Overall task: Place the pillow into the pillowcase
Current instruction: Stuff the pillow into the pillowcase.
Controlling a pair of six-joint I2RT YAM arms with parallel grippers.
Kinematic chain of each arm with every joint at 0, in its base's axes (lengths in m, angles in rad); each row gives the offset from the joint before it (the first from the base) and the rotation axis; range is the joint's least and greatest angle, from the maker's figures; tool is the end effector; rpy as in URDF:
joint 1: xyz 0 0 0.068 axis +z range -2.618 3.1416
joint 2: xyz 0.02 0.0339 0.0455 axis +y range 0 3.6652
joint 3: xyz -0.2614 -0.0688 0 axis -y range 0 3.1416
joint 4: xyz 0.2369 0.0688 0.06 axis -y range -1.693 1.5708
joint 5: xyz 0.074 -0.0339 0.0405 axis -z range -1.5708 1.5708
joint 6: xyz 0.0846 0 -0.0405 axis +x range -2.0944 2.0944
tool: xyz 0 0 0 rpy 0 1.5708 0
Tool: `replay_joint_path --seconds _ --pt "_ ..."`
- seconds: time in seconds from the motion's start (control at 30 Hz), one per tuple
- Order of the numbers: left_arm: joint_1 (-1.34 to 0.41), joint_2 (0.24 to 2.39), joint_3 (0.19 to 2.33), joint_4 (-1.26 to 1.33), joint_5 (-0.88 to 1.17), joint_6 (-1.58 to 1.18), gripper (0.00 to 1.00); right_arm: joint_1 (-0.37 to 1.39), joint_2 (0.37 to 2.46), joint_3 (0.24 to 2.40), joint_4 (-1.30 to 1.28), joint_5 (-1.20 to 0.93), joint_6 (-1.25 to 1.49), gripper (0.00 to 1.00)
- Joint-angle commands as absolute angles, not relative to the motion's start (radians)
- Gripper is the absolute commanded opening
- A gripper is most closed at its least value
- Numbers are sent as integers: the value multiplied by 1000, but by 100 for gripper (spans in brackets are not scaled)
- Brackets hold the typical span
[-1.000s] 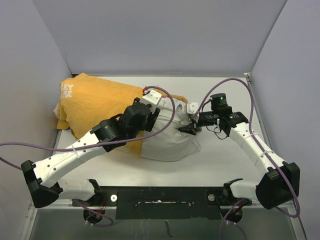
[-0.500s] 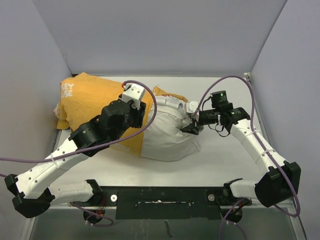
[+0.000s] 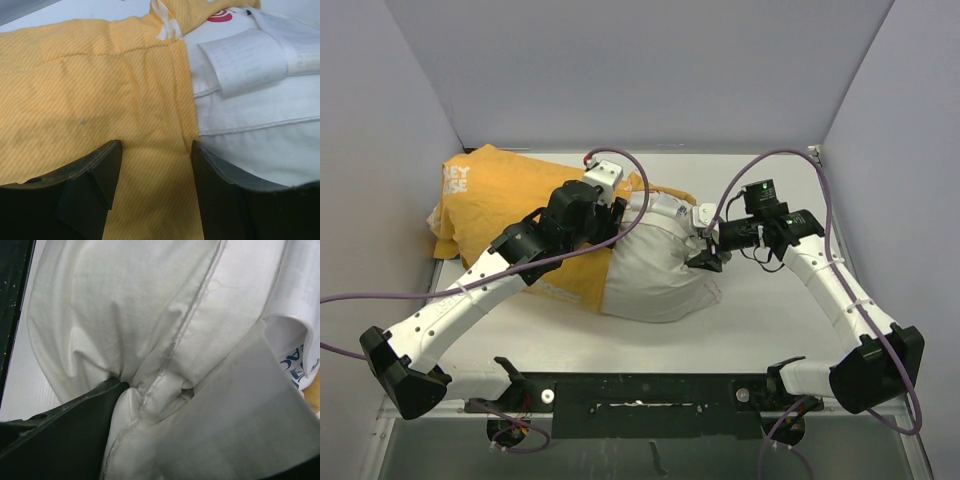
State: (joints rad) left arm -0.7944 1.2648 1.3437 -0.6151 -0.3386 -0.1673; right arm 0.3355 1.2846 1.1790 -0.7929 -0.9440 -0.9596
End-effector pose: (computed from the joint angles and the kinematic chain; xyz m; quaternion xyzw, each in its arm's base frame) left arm 0.2337 -0.1978 0.3627 0.1850 0.8407 -0.0956 0.4999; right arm 0.2278 0.1520 0.3022 -0.6268 0.5801 0.3183 0.4114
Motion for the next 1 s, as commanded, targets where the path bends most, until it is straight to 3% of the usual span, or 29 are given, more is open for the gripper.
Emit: replay_joint_path --seconds 0.0,0.2,0.37,0.63,0.73,0.83,0.9,0.97 --pt "-788 1268 1407 -576 -251 -185 57 340 1273 1235 -926 -888 -989 59" --pt "-789 1234 1407 -554 -211 -217 57 340 1276 1361 -1020 -845 -1039 64" --pt "-802 1301 1437 -619 -342 -180 57 344 1289 1469 -1050 -862 -1027 80" --pt "-823 1346 1426 -641 -485 -123 33 464 1340 1513 -887 -828 -845 93" --pt "-824 1354 1434 -648 -496 -108 25 539 1386 1512 -783 -737 -743 94" --pt "-824 1354 1450 -644 -473 -91 1 561 1438 1501 -700 -660 -656 92" --pt "-824 1336 1444 -615 -433 -79 0 559 1457 1463 -639 -627 -614 87" --pt "-821 1301 1428 -566 -366 -72 0 556 1461 1398 -579 -633 -578 73"
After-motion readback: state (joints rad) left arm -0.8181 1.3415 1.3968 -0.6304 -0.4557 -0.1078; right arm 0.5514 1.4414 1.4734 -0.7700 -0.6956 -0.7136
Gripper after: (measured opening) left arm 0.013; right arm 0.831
